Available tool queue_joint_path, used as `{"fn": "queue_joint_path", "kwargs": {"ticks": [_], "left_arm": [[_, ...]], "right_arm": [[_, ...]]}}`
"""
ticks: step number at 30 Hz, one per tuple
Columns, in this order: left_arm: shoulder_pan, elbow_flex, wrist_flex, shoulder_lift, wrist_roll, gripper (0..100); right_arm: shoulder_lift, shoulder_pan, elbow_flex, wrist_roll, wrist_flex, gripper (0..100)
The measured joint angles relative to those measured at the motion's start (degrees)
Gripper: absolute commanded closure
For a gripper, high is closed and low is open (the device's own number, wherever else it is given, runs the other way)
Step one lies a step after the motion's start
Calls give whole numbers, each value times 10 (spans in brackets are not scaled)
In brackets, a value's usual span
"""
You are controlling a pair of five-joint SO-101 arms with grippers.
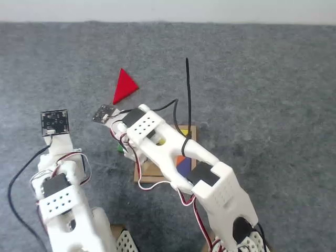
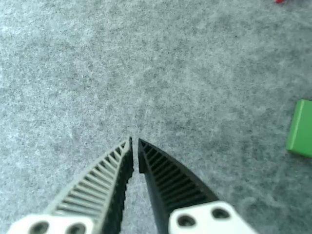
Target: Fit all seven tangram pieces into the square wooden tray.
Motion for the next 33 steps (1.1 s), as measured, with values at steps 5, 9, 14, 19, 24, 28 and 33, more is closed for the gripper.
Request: {"fn": "queue_joint_path", "kwargs": {"ticks": [5,9,14,19,24,28,33], "left_arm": [[0,0,0,0,0,977],[0,0,0,0,0,977],[0,0,0,0,0,977],[0,0,0,0,0,977],[0,0,0,0,0,977],[0,0,0,0,0,977],[0,0,0,0,-1,977]], "right_arm": [[-2,-6,0,24,18,808],[-2,-6,0,35,18,812],[9,-6,-4,51,18,811],[18,-5,-6,90,17,811],[20,-1,-11,97,17,812],[20,0,-11,110,17,812],[20,7,-12,116,17,905]]}}
